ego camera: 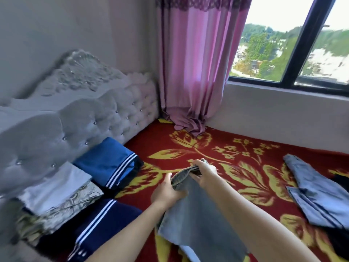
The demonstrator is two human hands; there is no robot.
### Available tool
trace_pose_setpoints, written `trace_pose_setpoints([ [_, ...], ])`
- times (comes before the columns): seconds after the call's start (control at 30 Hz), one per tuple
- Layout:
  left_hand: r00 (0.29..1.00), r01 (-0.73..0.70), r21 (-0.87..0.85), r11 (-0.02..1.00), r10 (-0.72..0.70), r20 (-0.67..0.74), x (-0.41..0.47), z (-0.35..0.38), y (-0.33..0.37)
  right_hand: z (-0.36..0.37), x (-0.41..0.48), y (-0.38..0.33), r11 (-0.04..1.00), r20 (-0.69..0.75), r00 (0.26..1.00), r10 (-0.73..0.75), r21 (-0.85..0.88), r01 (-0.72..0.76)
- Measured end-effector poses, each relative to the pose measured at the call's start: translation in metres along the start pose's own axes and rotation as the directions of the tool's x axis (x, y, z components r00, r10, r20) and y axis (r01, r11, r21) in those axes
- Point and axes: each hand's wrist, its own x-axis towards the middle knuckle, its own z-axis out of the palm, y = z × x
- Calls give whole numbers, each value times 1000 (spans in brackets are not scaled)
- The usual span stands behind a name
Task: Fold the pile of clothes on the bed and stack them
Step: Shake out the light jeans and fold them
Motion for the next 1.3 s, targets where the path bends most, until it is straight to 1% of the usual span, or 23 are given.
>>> trace_pose_setpoints([
  [0.13, 996, -29, 278, 960, 52, -75, 16, 11, -30, 10, 1, 11, 994, -125, 992, -27, 104, 40],
  [0.2, 998, -11, 392, 920, 37, -57, 28, 15, -56, 11, 0, 14, 985, -192, 981, -39, 158, 70],
  [0.27, 999, -33, 424, 905, 46, -20, 41, 18, -80, 4, -1, 18, 968, -258, 965, -58, 220, 117],
  [0.3, 996, -86, 412, 907, 88, 15, 47, 18, -89, -2, -1, 21, 960, -283, 957, -61, 245, 134],
  [0.33, 986, -164, 374, 913, 155, 55, 50, 18, -94, -9, -3, 24, 953, -305, 950, -64, 263, 148],
  [0.4, 936, -314, 199, 928, 267, 229, 51, 18, -98, -27, -4, 33, 940, -369, 928, -61, 290, 177],
  [0.47, 824, -382, -34, 923, 358, 439, 45, 23, -99, -46, -3, 39, 927, -469, 881, -58, 302, 222],
  [0.5, 758, -404, -114, 908, 402, 514, 39, 28, -99, -54, -2, 41, 926, -520, 852, -58, 291, 241],
  [0.57, 674, -414, -216, 884, 457, 581, 31, 36, -95, -63, 4, 41, 941, -612, 788, -66, 225, 254],
  [0.6, 661, -377, -281, 882, 469, 586, 31, 40, -92, -65, 9, 38, 952, -644, 760, -88, 170, 255],
  [0.63, 660, -300, -361, 883, 465, 591, 32, 41, -87, -64, 15, 35, 958, -652, 746, -134, 106, 265],
  [0.67, 665, -210, -443, 871, 460, 589, 36, 41, -83, -60, 20, 30, 959, -612, 766, -197, 42, 280],
  [0.7, 683, -100, -511, 854, 432, 589, 41, 36, -77, -54, 26, 26, 956, -531, 802, -272, -56, 287],
  [0.77, 775, 123, -581, 804, 288, 563, 60, 25, -70, -39, 36, 19, 926, -319, 886, -335, -283, 249],
  [0.8, 825, 209, -599, 773, 189, 532, 80, 23, -78, -32, 41, 19, 909, -228, 920, -318, -348, 228],
  [0.87, 909, 290, -649, 703, 10, 416, 118, 15, -102, -17, 47, 22, 908, -148, 954, -262, -374, 192],
  [0.9, 920, 319, -621, 716, -77, 384, 134, 10, -118, -13, 49, 28, 910, -149, 958, -245, -375, 175],
  [0.97, 895, 401, -405, 822, -258, 364, 147, 4, -157, -18, 51, 54, 894, -187, 960, -209, -434, 110],
  [1.03, 866, 455, -242, 857, -363, 343, 137, 3, -195, -37, 50, 98, 875, -241, 962, -130, -485, -3],
  [1.1, 843, 471, -124, 873, -405, 353, 119, 7, -226, -62, 44, 148, 871, -346, 938, 7, -459, -176],
  [1.2, 782, 512, 52, 858, -490, 386, 101, 13, -250, -101, 31, 199, 812, -529, 825, 196, -384, -439],
  [1.27, 765, 474, 135, 870, -483, 427, 98, 20, -252, -126, 26, 213, 779, -606, 761, 231, -353, -518],
  [1.3, 768, 434, 159, 887, -456, 449, 96, 21, -246, -136, 25, 216, 772, -628, 747, 219, -357, -526],
])
